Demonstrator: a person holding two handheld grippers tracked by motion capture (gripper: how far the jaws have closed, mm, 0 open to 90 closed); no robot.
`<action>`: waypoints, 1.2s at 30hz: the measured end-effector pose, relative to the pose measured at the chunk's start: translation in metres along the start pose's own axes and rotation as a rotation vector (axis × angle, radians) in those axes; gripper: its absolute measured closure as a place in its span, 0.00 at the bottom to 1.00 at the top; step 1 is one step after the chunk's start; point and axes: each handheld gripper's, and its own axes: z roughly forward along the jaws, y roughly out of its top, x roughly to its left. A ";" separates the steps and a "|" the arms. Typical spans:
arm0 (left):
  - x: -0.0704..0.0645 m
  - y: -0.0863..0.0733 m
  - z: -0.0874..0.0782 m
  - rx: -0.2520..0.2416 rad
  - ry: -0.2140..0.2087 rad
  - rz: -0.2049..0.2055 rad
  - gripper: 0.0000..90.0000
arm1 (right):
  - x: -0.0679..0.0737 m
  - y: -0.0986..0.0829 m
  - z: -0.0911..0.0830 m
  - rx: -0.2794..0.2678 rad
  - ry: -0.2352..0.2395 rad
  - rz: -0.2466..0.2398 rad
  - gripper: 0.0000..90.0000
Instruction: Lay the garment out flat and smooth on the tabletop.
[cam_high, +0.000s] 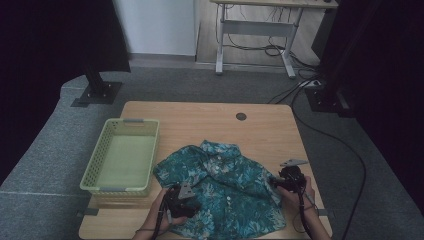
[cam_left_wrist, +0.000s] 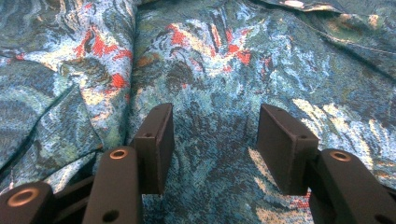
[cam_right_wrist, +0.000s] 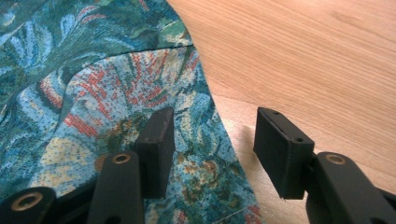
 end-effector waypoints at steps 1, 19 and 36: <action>0.000 0.000 0.000 -0.001 0.001 -0.001 0.52 | 0.001 0.000 0.001 0.004 -0.003 -0.003 0.54; -0.002 -0.001 0.001 -0.013 0.009 -0.014 0.50 | -0.004 0.009 -0.001 0.040 0.021 -0.030 0.99; -0.002 -0.001 0.000 -0.013 0.011 -0.013 0.50 | -0.068 0.080 -0.004 -0.045 -0.110 0.027 0.99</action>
